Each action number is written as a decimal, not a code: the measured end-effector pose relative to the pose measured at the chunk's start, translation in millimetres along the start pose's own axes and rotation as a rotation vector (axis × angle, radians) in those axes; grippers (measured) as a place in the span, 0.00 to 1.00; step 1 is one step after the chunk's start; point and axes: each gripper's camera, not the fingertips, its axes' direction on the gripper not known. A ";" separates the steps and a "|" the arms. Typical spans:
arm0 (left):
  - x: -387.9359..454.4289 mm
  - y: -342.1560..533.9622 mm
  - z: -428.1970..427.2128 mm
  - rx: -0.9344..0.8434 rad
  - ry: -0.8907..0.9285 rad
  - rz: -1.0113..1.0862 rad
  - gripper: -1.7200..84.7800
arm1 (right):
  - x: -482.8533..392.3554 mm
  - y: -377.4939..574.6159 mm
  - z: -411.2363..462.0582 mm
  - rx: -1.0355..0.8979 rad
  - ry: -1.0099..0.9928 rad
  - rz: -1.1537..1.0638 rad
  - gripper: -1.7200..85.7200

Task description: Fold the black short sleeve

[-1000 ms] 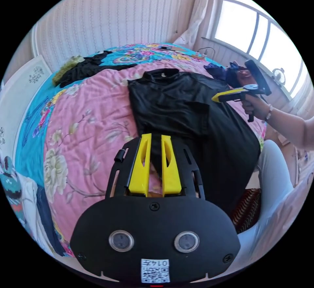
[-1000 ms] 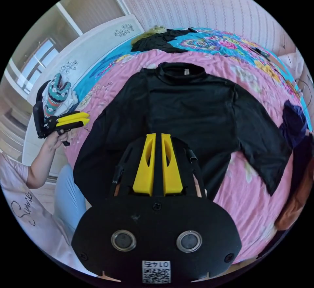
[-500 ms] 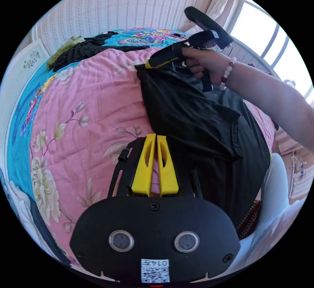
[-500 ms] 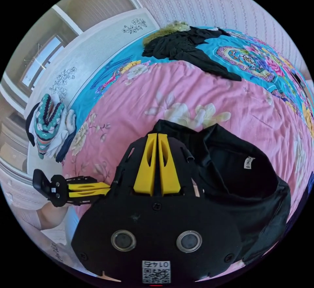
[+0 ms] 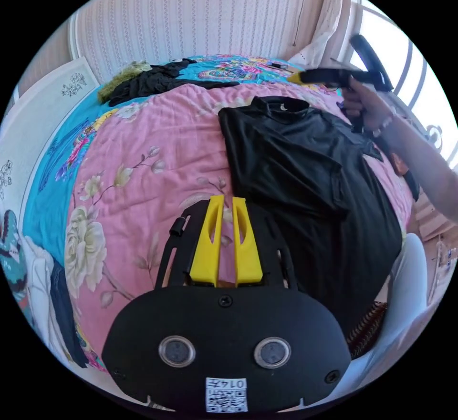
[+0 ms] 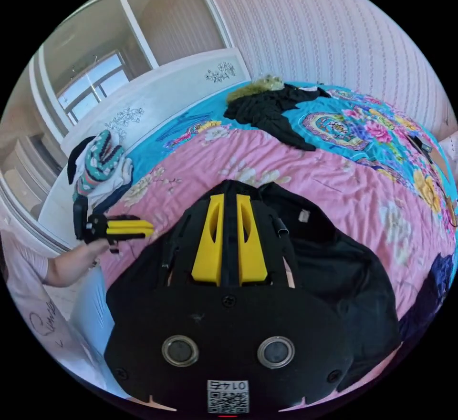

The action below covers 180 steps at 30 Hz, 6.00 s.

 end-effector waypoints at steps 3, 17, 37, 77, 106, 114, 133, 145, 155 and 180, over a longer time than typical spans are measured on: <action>38.7 -3.1 -15.7 0.021 0.062 0.089 0.06 | 24.2 96.5 -47.3 -0.048 0.145 0.136 0.08; 297.0 -180.2 74.1 -0.034 0.238 0.547 0.08 | 159.4 308.1 -154.7 0.148 0.374 0.734 0.13; 521.3 -334.9 295.2 -0.232 0.101 0.639 0.07 | 192.3 377.8 -167.1 0.218 0.364 0.826 0.03; 27.8 -90.2 60.0 -0.030 0.090 0.025 0.09 | 106.3 192.1 -135.0 -0.078 0.126 0.046 0.11; -163.1 -116.7 7.5 0.057 0.032 -0.206 0.01 | 216.4 105.3 -141.2 0.085 0.029 0.294 0.02; -129.3 17.8 -71.8 0.045 0.193 -0.125 0.01 | 132.1 208.9 -209.1 0.008 -0.012 0.178 0.02; -45.0 214.3 -148.6 -0.232 0.177 -0.087 0.01 | 0.4 358.8 -227.4 -0.275 -0.113 0.279 0.02; -10.3 254.0 -176.7 -0.330 0.092 -0.083 0.08 | -46.6 363.9 -225.8 -0.437 -0.027 0.238 0.03; 82.7 247.0 -158.9 -0.331 -0.034 0.108 0.13 | -92.9 328.3 -184.8 -0.421 0.001 0.388 0.12; 162.3 264.5 -224.1 -0.319 -0.060 0.273 0.07 | -209.6 210.1 -162.1 -0.522 0.089 -0.022 0.02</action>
